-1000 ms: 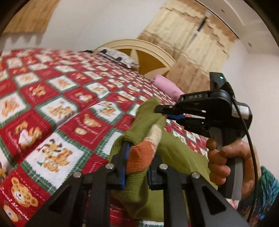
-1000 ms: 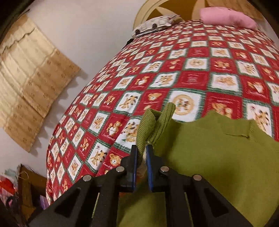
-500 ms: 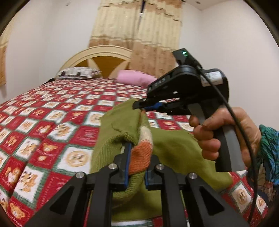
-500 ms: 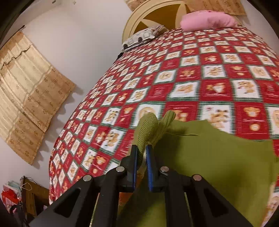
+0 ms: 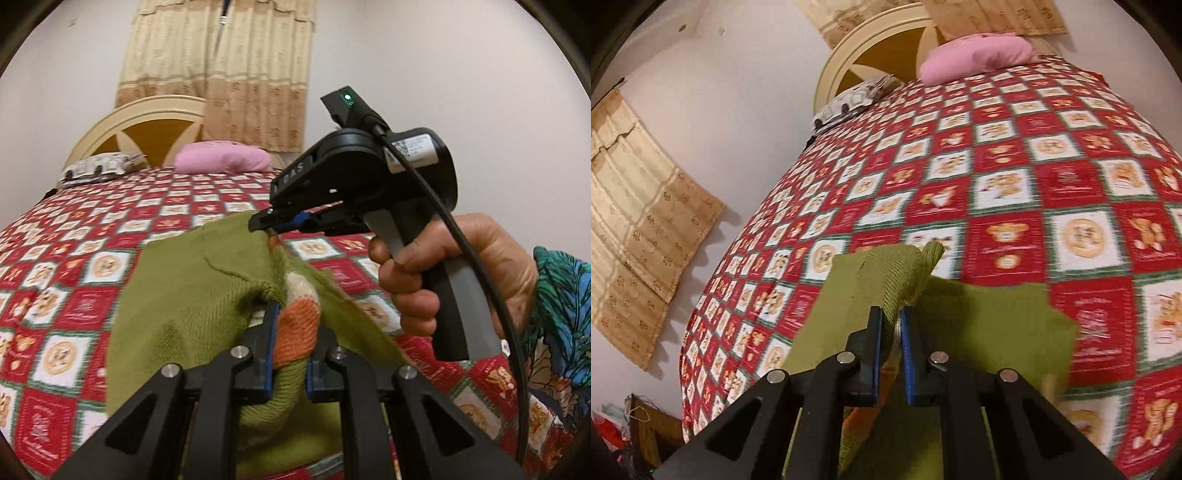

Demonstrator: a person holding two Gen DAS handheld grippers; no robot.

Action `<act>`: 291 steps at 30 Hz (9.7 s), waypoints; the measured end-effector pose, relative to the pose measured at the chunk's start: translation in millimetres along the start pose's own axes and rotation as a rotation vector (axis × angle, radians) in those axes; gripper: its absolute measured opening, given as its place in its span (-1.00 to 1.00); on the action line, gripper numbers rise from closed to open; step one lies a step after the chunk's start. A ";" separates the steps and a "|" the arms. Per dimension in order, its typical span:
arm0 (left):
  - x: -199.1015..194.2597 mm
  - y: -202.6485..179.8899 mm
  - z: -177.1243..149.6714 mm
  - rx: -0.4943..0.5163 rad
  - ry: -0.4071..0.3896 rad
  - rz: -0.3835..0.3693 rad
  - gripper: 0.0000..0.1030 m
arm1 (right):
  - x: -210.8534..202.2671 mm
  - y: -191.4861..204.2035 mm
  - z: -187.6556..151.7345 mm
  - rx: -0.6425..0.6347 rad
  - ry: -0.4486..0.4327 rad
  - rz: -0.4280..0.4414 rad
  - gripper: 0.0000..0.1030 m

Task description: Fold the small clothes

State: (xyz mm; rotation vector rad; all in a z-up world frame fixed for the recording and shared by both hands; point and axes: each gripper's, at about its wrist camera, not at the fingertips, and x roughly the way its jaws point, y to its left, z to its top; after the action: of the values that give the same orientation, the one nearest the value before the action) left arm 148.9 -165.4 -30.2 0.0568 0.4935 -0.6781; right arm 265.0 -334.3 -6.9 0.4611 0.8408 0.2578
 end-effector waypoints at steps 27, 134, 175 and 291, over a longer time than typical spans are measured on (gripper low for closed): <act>-37.4 -25.1 -20.7 0.054 0.141 -0.200 0.16 | -54.6 -90.2 -54.7 0.118 -0.076 -0.243 -0.71; -33.8 99.4 -37.5 -0.378 0.166 0.158 0.98 | -87.2 -67.6 -167.1 0.311 -0.351 -0.274 0.30; 72.0 126.7 -12.9 -0.430 0.291 -0.085 0.96 | -4.5 -82.9 -80.9 0.120 -0.064 -0.113 0.26; -38.9 -164.2 -21.9 0.000 0.371 -0.284 0.43 | -340.1 -39.2 -327.6 0.252 -0.463 -0.741 -0.40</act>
State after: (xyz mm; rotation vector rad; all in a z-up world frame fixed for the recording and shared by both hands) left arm 12.9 -266.4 -14.2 0.1146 0.8690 -0.9525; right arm -202.8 -408.4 7.7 0.3914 0.5385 -0.6251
